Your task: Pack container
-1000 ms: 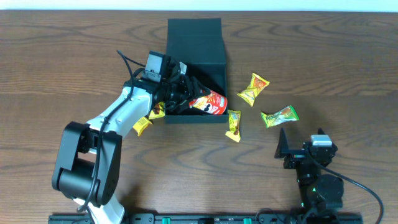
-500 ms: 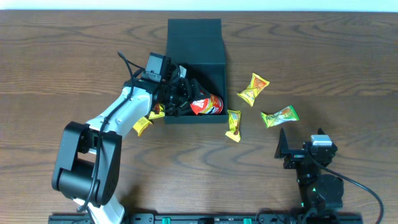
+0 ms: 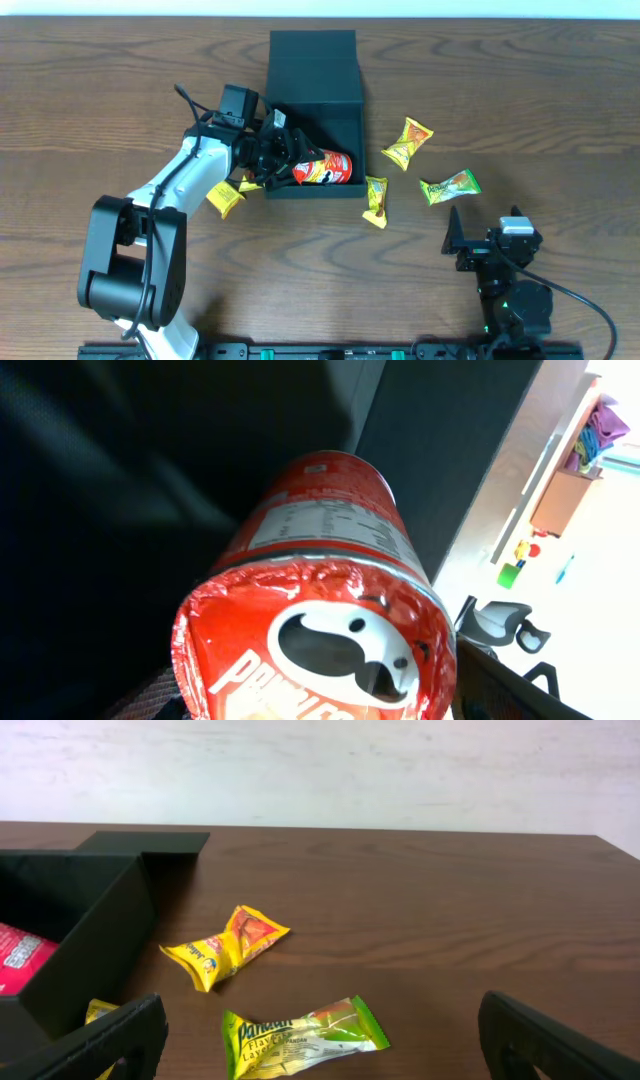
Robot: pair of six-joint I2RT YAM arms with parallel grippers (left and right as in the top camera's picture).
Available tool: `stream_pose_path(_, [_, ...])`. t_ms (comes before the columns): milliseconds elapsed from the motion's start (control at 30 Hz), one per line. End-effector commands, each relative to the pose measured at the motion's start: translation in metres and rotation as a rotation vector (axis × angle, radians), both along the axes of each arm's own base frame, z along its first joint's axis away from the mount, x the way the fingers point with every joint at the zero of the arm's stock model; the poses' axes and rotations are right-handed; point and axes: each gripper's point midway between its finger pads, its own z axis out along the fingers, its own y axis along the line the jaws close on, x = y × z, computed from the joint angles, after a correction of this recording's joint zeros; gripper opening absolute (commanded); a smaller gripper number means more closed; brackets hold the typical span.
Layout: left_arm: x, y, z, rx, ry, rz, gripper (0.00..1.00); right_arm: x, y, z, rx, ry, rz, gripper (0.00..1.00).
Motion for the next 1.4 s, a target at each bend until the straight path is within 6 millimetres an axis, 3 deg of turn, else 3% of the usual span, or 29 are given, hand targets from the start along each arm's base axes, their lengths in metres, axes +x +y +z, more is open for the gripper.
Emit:
stream_pose_path(0, [0.005,0.009,-0.003,0.024,-0.025,-0.001,0.84,0.0,-0.003,-0.001,-0.016,-0.001,-0.014,0.99])
stream_pose_path(167, [0.012,0.009,0.01,0.033,-0.061,-0.023,0.95,0.0,-0.003,-0.001,-0.016,-0.001,-0.014,0.99])
stream_pose_path(667, [0.029,0.04,0.047,0.305,-0.129,-0.057,0.94,0.0,-0.003,-0.001,-0.016,-0.001,-0.014,0.99])
stream_pose_path(733, [0.032,0.039,0.055,0.314,-0.154,-0.072,0.88,0.0,-0.003,-0.001,-0.016,-0.001,-0.014,0.99])
stream_pose_path(767, [0.034,0.038,0.059,0.317,-0.171,-0.079,0.79,0.0,-0.003,-0.001,-0.016,-0.001,-0.014,0.99])
stream_pose_path(833, [0.039,0.033,0.068,0.333,-0.214,-0.096,0.5,0.0,-0.003,-0.001,-0.016,-0.001,-0.014,0.99])
stream_pose_path(867, [0.042,0.029,0.073,0.349,-0.249,-0.111,0.27,0.0,-0.003,-0.001,-0.016,-0.001,-0.014,0.99])
stream_pose_path(933, [0.045,0.026,0.076,0.406,-0.294,-0.13,0.06,0.0,-0.003,-0.001,-0.016,-0.001,-0.014,0.99])
stream_pose_path(1033, [0.046,0.03,0.067,0.57,-0.335,-0.138,0.06,0.0,-0.003,-0.001,-0.016,-0.001,-0.014,0.99])
stream_pose_path(1167, [0.041,0.019,0.056,0.816,-0.423,-0.186,0.06,0.0,-0.003,-0.001,-0.016,-0.001,-0.014,0.99])
stream_pose_path(1267, [0.038,0.002,0.046,0.866,-0.455,-0.226,0.06,0.0,-0.003,-0.001,-0.016,-0.001,-0.014,0.99])
stream_pose_path(1367, [0.043,-0.001,0.025,0.898,-0.419,-0.19,0.06,0.0,-0.003,-0.001,-0.016,-0.001,-0.014,0.99])
